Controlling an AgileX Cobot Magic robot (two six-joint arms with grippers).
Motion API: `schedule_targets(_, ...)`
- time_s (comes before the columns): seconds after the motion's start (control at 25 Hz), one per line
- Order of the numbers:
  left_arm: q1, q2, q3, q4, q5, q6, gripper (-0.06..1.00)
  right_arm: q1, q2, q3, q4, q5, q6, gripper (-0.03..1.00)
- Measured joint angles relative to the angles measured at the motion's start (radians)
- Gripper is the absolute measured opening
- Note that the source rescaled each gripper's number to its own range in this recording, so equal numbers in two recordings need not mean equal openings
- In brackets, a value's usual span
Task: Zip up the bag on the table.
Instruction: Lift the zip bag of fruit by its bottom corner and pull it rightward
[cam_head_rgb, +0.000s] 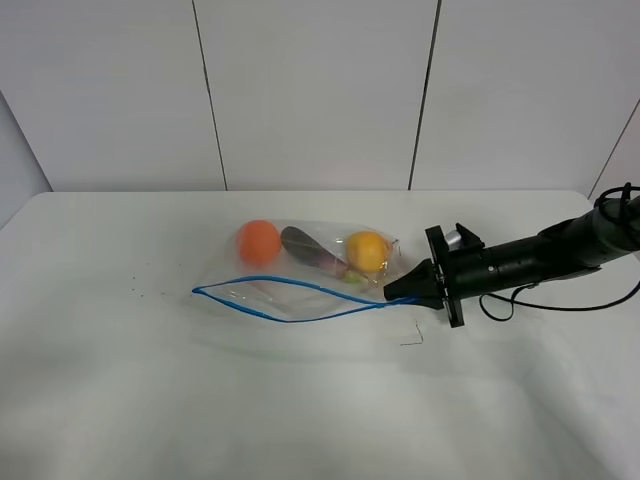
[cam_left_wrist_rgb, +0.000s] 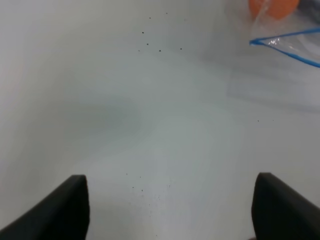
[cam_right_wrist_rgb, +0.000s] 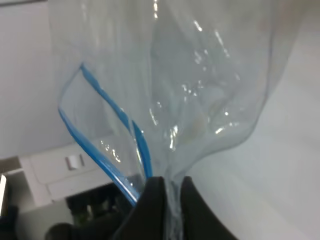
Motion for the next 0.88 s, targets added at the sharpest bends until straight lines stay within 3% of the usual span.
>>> schedule_targets(0.52, 0.000, 0.000, 0.000, 0.000, 0.000, 0.000, 1.00, 0.007, -0.055, 0.000, 0.058, -0.002, 0.137, 0.00)
schedule_targets(0.88, 0.000, 0.000, 0.000, 0.000, 0.000, 0.000, 1.00, 0.066, -0.078, 0.000, 0.074, -0.002, 0.148, 0.00)
